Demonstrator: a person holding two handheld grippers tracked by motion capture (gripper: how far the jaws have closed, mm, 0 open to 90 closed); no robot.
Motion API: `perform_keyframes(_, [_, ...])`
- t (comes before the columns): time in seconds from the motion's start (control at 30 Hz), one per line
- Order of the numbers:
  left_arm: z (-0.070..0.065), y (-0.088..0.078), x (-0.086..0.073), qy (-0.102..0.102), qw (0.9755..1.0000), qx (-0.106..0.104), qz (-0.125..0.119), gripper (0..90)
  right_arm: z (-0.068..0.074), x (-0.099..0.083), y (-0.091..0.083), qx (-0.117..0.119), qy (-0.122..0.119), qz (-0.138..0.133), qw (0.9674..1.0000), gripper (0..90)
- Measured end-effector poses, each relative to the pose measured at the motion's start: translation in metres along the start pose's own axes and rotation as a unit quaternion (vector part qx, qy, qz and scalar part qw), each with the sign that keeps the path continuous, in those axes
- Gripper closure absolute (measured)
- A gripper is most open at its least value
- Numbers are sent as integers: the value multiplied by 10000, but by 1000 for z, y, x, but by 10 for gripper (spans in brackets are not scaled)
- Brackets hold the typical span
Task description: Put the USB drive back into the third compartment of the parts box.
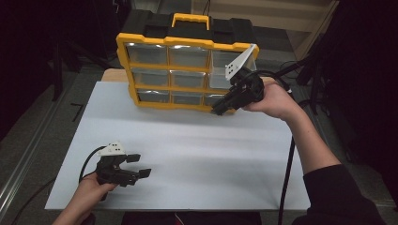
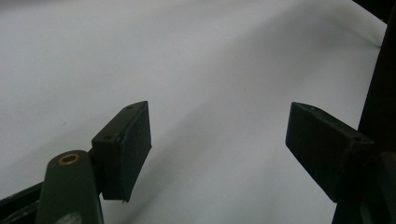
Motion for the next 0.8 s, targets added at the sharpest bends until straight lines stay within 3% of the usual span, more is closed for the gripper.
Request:
perform_keyframes(0.2, [0, 0, -1, 13, 10000, -29, 36, 238, 4, 7, -11, 75, -89, -22, 9999, 764])
perform_keyframes(0.47, [0, 0, -1, 2, 10000, -21, 18, 238, 1, 16, -25, 0, -143, -97, 9999, 764])
perform_keyframes(0.63, [0, 1, -1, -28, 10000, -43, 39, 238, 3, 22, -35, 81, -234, -64, 9997, 764])
perform_keyframes(0.8, [-1, 1, -1, 5, 10000, -44, 50, 238, 3, 32, -47, 14, -295, -5, 9996, 764])
Point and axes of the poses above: each handheld gripper's, and its own axes: y roughly forward along the jaws, x roughly out of its top, z roughly to its left, the point moved 7 cm from there along y, roughly forward along the jaws, and after that the axes turned 9 degrees about y, right-handed, at the moved point
